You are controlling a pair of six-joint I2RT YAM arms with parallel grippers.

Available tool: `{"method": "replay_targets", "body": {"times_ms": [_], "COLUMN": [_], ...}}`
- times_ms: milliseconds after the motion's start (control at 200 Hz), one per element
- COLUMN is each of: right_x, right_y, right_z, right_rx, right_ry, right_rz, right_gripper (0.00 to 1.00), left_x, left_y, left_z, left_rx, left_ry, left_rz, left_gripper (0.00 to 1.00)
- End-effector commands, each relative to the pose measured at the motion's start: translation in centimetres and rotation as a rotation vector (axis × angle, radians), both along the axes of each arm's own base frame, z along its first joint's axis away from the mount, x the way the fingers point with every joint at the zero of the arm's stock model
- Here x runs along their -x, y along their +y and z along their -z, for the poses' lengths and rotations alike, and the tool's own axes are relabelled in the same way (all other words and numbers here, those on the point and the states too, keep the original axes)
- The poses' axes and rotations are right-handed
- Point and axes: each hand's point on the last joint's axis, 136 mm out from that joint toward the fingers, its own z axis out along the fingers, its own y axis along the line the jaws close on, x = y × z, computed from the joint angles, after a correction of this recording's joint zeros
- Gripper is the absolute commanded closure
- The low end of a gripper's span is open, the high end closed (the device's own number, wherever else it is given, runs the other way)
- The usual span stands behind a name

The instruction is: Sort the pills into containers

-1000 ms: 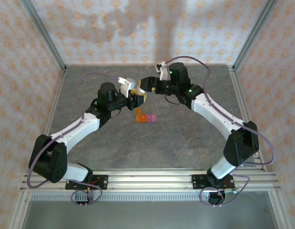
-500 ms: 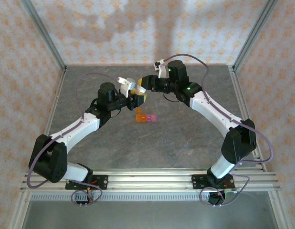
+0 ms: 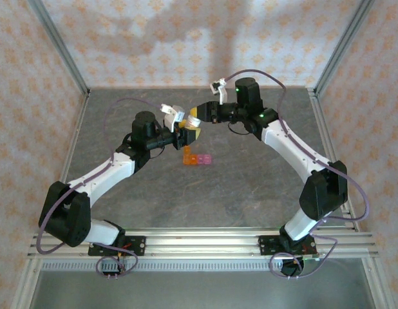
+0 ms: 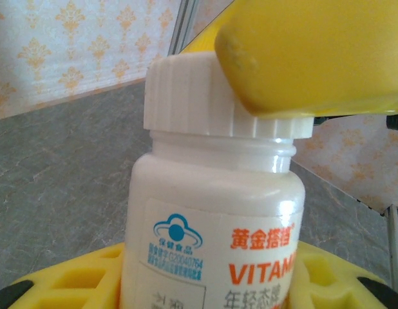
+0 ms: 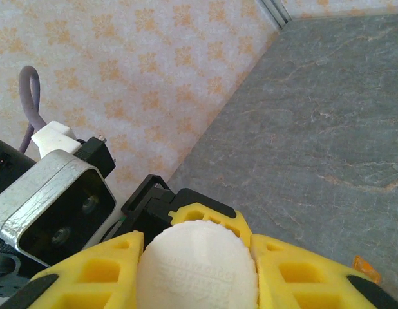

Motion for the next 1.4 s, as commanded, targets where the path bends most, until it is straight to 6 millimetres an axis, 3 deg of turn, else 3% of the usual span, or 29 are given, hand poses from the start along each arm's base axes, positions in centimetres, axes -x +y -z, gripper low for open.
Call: {"method": "replay_targets", "body": {"times_ms": [0, 255, 490, 756, 1066, 1231, 1396], "right_x": [-0.6, -2.5, -3.5, -3.0, -1.1, -1.3, -1.7], "right_y": [-1.4, -0.8, -1.4, -1.4, -0.7, -1.0, -1.2], "right_z": [-2.1, -1.4, -3.2, -3.9, -1.2, -0.4, -0.8], "right_rx": [-0.025, -0.162, -0.291, -0.217, 0.009, 0.039, 0.000], "right_ry": [-0.041, 0.011, -0.001, -0.069, -0.097, -0.084, -0.084], "right_rz": [0.050, 0.251, 0.357, 0.321, 0.163, 0.185, 0.213], "right_gripper": [0.69, 0.69, 0.71, 0.72, 0.70, 0.66, 0.66], "left_x": [-0.5, -0.9, -1.1, -0.8, -0.6, -0.6, -0.7], "left_y": [0.8, 0.8, 0.9, 1.0, 1.2, 1.2, 1.1], "left_z": [-2.8, -2.7, -2.4, -2.4, -3.0, -3.0, -2.8], "left_rx": [0.053, 0.058, 0.059, 0.051, 0.037, 0.036, 0.036], "left_ry": [-0.069, -0.067, -0.064, -0.067, -0.082, -0.083, -0.083], "left_rz": [-0.038, -0.053, -0.063, -0.059, -0.058, -0.060, -0.058], "left_gripper": [1.00, 1.00, 1.00, 1.00, 1.00, 1.00, 1.00]}}
